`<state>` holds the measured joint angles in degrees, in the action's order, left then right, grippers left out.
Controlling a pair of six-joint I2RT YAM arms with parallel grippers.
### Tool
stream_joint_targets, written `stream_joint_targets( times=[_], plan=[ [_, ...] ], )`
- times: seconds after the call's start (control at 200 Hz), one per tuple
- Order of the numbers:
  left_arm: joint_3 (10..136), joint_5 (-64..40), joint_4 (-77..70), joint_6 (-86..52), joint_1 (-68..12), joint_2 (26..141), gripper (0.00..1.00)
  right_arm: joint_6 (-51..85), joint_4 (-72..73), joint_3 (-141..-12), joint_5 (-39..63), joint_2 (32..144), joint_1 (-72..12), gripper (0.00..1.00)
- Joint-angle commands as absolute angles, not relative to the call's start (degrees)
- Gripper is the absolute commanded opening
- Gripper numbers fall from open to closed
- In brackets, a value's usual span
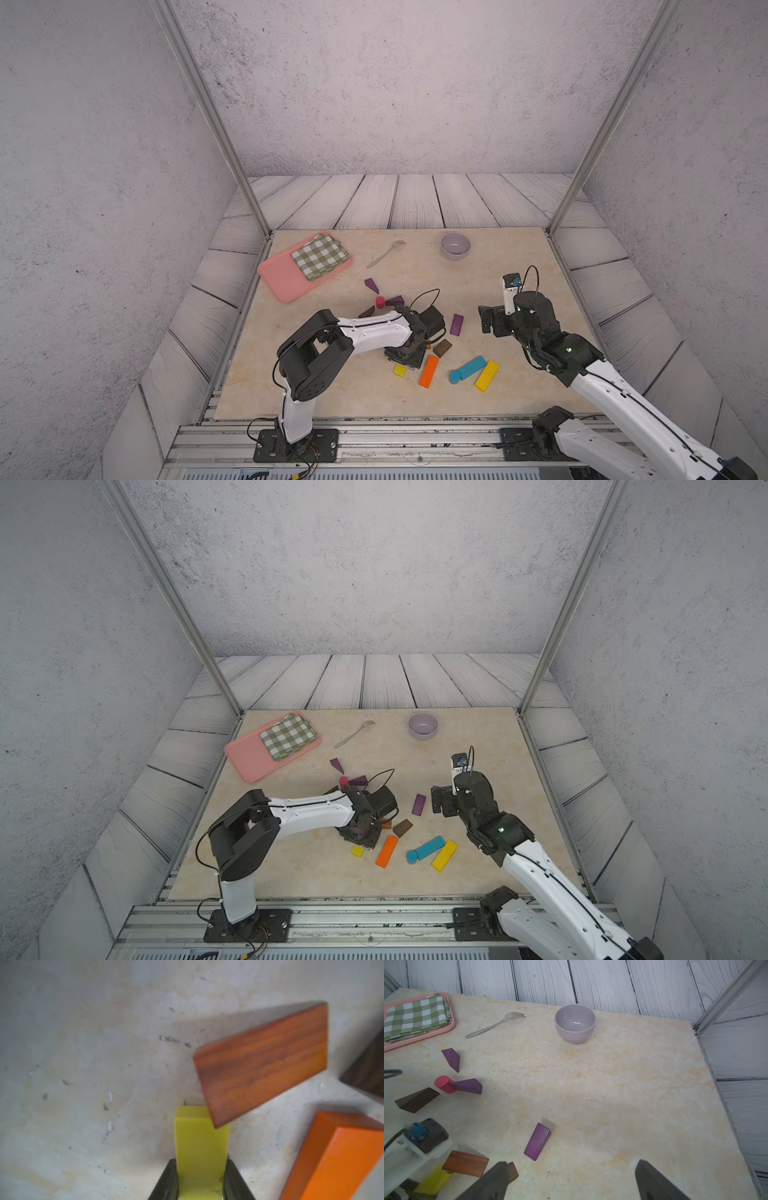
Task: Assemble a small pinwheel with building blocks
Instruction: Pick up the building block from the center of the board, then assemble the building block at the center of the board.
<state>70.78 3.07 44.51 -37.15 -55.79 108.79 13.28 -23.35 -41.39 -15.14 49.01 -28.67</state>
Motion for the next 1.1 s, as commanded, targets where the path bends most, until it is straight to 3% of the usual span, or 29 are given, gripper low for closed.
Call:
stream_joint_targets(
  times=[0.0, 0.27, 1.096],
  plan=[
    [71.2, 7.2, 48.6, -42.0, -52.0, 108.0, 0.06, 13.1, -23.3, -40.6, -15.5, 48.5, -28.6, 0.99],
    [75.6, 8.1, 49.6, -45.4, -42.4, 107.0, 0.07, 13.3, -23.0, -40.2, -14.7, 47.3, -28.5, 0.99],
    [79.7, 5.8, 46.5, -45.4, -38.3, 115.1, 0.09, 13.1, -22.1, -39.4, -14.4, 47.2, -28.5, 0.99]
  ],
)
